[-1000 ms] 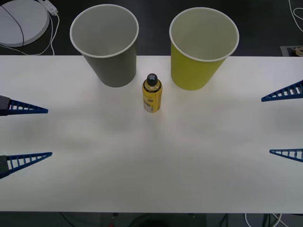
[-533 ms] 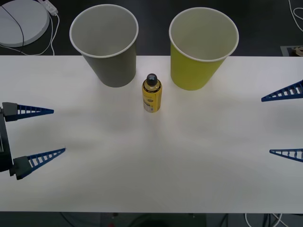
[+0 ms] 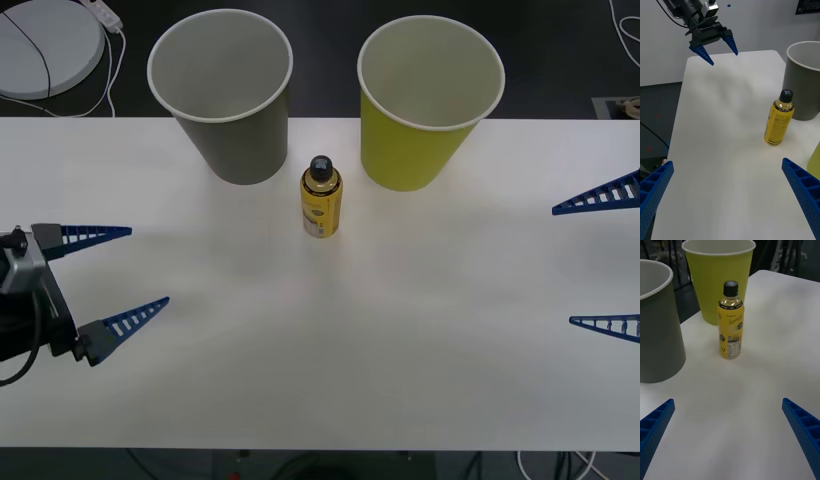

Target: Put the can into the green bin and the plastic bottle into the gray bin

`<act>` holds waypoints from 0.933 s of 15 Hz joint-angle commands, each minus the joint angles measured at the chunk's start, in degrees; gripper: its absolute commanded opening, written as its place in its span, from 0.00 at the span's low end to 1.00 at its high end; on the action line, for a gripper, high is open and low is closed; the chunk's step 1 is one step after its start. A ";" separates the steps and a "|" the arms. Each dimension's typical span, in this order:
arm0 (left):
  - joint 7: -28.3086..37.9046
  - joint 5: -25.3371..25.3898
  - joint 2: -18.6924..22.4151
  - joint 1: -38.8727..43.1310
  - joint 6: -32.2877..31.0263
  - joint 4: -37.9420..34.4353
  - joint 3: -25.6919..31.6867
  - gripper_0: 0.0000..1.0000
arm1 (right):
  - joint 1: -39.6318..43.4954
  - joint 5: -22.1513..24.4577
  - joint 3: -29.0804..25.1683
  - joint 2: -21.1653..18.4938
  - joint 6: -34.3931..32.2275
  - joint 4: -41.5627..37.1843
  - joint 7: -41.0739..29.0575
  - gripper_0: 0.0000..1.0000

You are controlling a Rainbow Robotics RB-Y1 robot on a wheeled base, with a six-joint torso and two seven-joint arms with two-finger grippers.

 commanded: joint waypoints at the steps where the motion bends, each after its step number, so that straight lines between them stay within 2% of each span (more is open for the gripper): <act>1: -0.40 -1.51 -0.62 -1.28 3.70 -0.01 -3.02 1.00 | 0.00 0.00 0.00 0.00 0.00 0.00 0.00 1.00; 6: 0.65 -6.34 -0.71 -4.09 11.79 0.25 -10.14 1.00 | 0.00 0.00 0.00 0.00 0.00 0.00 0.00 1.00; 9: 1.79 -7.13 -0.80 -6.11 16.01 0.87 -14.09 1.00 | 0.00 0.00 0.00 0.00 0.00 0.00 0.00 1.00; 14: 2.06 -7.22 -2.64 -12.88 17.24 6.76 -18.49 1.00 | 0.00 0.00 0.00 0.00 0.00 0.00 0.00 1.00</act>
